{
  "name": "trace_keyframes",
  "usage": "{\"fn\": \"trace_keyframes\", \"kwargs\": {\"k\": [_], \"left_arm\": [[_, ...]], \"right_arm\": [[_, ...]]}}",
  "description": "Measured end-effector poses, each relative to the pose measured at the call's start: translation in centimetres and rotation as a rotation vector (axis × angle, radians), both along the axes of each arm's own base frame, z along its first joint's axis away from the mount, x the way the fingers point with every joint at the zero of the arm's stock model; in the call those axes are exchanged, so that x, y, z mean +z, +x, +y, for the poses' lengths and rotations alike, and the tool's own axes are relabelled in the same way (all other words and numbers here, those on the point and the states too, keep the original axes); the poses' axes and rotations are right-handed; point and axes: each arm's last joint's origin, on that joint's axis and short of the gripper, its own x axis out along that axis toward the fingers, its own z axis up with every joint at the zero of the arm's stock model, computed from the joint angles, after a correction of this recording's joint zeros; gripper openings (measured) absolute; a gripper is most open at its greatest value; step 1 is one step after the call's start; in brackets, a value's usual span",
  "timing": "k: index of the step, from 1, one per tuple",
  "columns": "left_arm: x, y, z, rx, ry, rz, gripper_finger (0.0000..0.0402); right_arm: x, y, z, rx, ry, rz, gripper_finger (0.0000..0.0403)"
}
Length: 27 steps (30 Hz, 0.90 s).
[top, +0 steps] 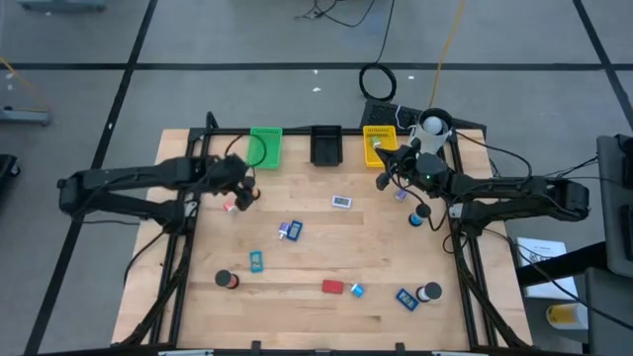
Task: Pick & Place Office items
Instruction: Put the orange hourglass into the green bin
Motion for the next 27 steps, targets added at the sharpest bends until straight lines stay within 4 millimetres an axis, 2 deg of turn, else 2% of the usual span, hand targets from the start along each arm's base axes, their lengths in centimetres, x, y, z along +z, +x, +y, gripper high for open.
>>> {"fn": "trace_keyframes", "kwargs": {"k": [5,12,17,27], "left_arm": [[-0.7,1.0,2.2,-0.009,-0.087,0.129,0.0342],[-2.9,1.9,3.9,-0.010,-0.159,0.264,0.0342],[-3.5,2.3,4.5,-0.030,-0.171,0.268,0.0342],[-3.4,2.2,5.3,-0.014,-0.180,0.243,0.0332]], "right_arm": [[0.0,0.0,0.0,0.000,0.000,0.000,0.0001],[0.0,0.0,0.0,0.001,-0.002,0.002,0.0001],[0.0,0.0,0.0,0.003,-0.002,0.002,0.0001],[0.0,0.0,0.0,0.003,-0.002,0.003,0.0001]]}}
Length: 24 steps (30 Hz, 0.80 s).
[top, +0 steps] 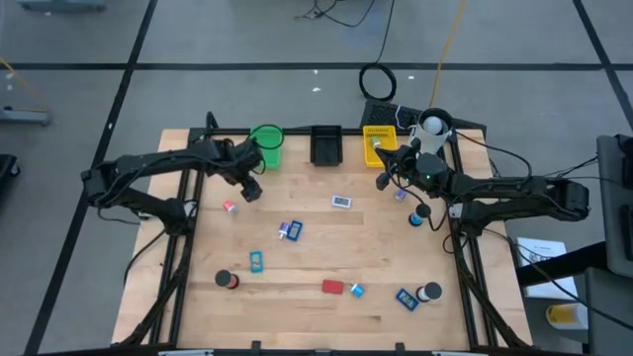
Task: Pick & Place Office items
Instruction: Put the orange hourglass into the green bin
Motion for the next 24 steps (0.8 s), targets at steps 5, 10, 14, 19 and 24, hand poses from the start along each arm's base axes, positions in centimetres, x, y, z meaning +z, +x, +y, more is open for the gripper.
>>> {"fn": "trace_keyframes", "kwargs": {"k": [5,10,14,19,24], "left_arm": [[0.03,0.11,0.04,-0.001,0.005,-0.011,0.0288],[0.03,0.12,0.02,-0.004,-0.002,-0.014,0.0240],[0.04,0.12,0.01,-0.007,-0.003,-0.015,0.0225],[0.04,0.11,0.00,-0.022,-0.003,-0.013,0.0239],[0.03,-0.15,0.36,-0.023,-0.009,-0.006,0.0238]], "right_arm": [[0.00,0.00,0.00,0.000,0.000,0.000,0.0001],[0.01,0.00,0.00,0.000,0.000,0.000,0.0001],[0.01,0.00,0.00,0.000,0.000,0.000,0.0001],[0.01,0.00,0.00,-0.001,0.000,0.000,0.0001],[0.01,0.00,0.00,-0.001,-0.001,0.000,0.0001]]}}
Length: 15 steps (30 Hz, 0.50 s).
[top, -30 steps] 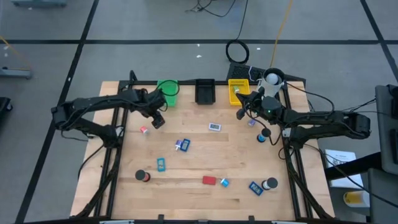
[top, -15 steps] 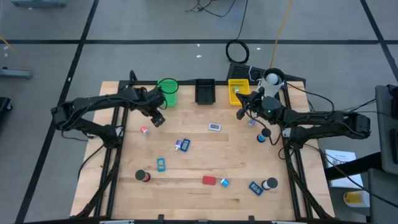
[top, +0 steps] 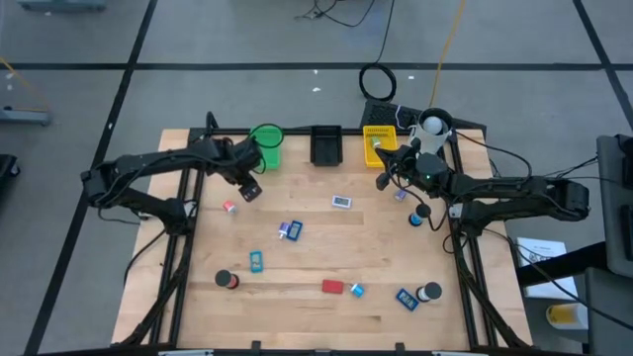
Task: Pick & Place Office items
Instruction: Put the orange hourglass into the green bin
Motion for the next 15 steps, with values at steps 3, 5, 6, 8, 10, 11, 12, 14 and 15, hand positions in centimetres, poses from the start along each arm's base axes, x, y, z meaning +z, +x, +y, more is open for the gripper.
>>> {"fn": "trace_keyframes", "kwargs": {"k": [3,5,6,8,10,11,12,14,15], "left_arm": [[0.1,-0.2,0.4,-0.001,-0.011,-0.007,0.0228],[0.3,-0.3,0.6,-0.002,-0.013,-0.002,0.0226],[0.5,-0.3,0.8,-0.001,-0.011,-0.004,0.0227],[1.4,-0.1,1.1,-0.007,0.005,-0.023,0.0234],[2.6,0.0,1.4,-0.019,0.021,-0.037,0.0239],[3.2,0.1,1.6,-0.019,0.031,-0.043,0.0239],[3.9,0.1,1.8,-0.018,0.042,-0.054,0.0239],[5.2,0.1,2.4,-0.006,0.066,-0.080,0.0235],[5.8,0.1,2.8,0.002,0.082,-0.098,0.0232]], "right_arm": [[0.0,0.0,0.0,0.000,0.000,0.000,0.0001],[0.0,0.0,0.0,0.000,0.000,0.000,0.0001],[0.0,0.0,0.0,0.000,0.000,0.000,0.0001],[0.0,0.0,0.0,0.000,0.000,0.000,0.0001],[0.0,0.0,0.0,-0.001,0.000,0.000,0.0001],[0.0,0.0,0.0,0.000,0.000,0.000,0.0001],[0.0,0.0,0.0,-0.001,0.000,0.000,0.0001],[0.0,0.0,0.0,-0.001,0.000,0.000,0.0001],[0.0,0.0,0.0,0.000,0.000,0.000,0.0001]]}}
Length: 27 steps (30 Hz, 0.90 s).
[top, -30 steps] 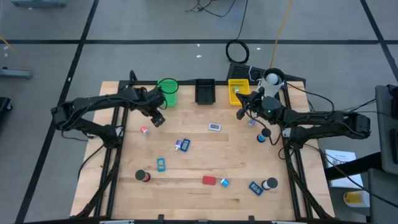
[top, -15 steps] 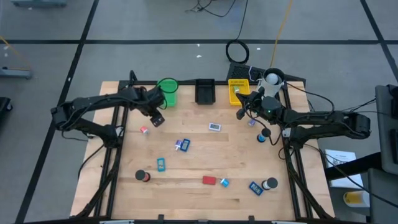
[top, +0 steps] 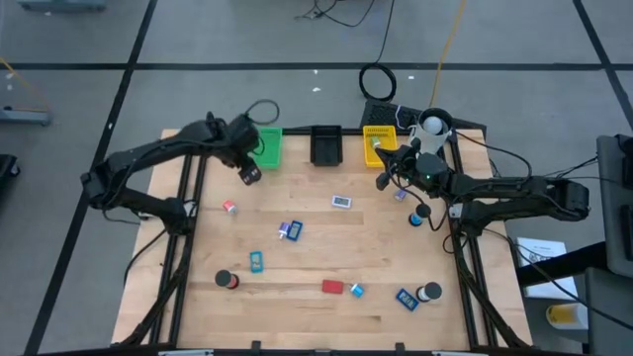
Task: Pick & Place Office items
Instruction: Put the orange hourglass into the green bin
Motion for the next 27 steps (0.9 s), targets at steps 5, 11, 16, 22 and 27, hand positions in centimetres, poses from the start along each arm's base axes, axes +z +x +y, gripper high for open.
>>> {"fn": "trace_keyframes", "kwargs": {"k": [5,11,16,22,27], "left_arm": [[2.2,-0.2,2.5,0.063,0.044,-0.028,0.0234],[2.0,1.0,6.4,0.070,0.035,0.012,0.0237],[1.2,2.0,9.7,0.101,0.028,0.035,0.0238],[-0.2,2.7,11.6,0.118,0.015,0.050,0.0238],[-1.1,3.0,12.0,0.118,-0.003,0.068,0.0239]], "right_arm": [[0.0,0.0,0.0,0.000,0.000,0.000,0.0001],[0.0,0.0,0.0,-0.001,-0.003,0.002,0.0001],[0.0,0.0,0.0,-0.001,-0.003,0.002,0.0001],[0.0,0.0,0.0,0.000,-0.006,0.004,0.0001],[0.0,0.0,0.0,0.001,-0.006,0.004,0.0001]]}}
